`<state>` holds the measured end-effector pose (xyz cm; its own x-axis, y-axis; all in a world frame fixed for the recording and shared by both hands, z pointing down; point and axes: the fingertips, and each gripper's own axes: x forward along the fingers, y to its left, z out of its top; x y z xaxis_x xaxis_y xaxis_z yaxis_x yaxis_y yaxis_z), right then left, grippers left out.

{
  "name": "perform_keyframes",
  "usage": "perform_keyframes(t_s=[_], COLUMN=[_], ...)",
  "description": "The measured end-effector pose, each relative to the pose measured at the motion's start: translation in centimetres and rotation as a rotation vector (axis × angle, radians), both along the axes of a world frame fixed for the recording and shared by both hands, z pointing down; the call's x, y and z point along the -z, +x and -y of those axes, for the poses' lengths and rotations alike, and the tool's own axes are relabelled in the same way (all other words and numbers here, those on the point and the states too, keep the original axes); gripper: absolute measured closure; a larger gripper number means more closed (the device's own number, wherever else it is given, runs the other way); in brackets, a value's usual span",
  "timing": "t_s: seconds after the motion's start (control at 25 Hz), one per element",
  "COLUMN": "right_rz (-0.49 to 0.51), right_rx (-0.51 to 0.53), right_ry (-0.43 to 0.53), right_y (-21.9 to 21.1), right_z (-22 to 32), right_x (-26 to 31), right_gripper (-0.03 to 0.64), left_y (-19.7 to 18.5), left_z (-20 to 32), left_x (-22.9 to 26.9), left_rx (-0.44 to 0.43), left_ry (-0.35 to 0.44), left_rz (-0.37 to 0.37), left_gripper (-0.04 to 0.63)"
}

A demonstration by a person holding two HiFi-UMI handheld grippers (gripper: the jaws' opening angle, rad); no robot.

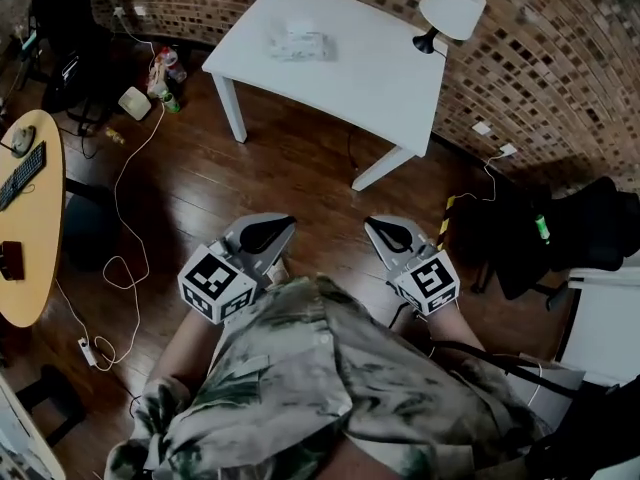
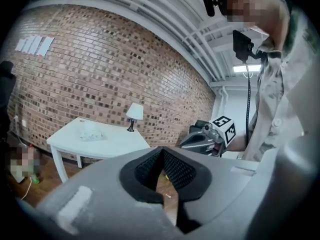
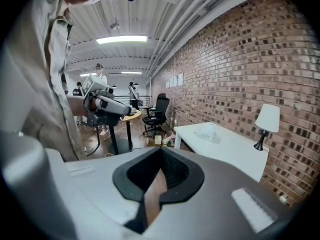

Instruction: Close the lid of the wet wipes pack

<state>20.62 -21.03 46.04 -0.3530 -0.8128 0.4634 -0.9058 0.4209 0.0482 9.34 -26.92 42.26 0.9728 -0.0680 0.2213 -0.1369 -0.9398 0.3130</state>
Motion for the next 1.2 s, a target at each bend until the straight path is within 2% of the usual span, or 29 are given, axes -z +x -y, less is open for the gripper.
perform_keyframes(t_s=[0.24,0.64,0.92,1.2], right_rz=[-0.006,-0.037,-0.033,-0.067], right_rx=[0.001,0.103,0.112,0.169], right_ry=[0.002,-0.026,-0.042,-0.044], right_y=[0.2,2.5,8.1,13.5], right_z=[8.6,20.9,31.6,43.4], right_x=[-0.1,-2.0,-4.6,-6.3], right_gripper=[0.609,0.609,0.609,0.609], left_y=[-2.0,-3.9,0.1,4.9], left_z=[6.6,14.7,22.3,29.2], left_x=[-0.7,-2.7,-3.0,-3.1], left_rx=[0.050,0.205,0.254,0.305], left_ry=[0.009,-0.029,-0.024,-0.027], left_rz=[-0.003,0.032,0.055,0.077], left_gripper=[0.594,0.594,0.594,0.594])
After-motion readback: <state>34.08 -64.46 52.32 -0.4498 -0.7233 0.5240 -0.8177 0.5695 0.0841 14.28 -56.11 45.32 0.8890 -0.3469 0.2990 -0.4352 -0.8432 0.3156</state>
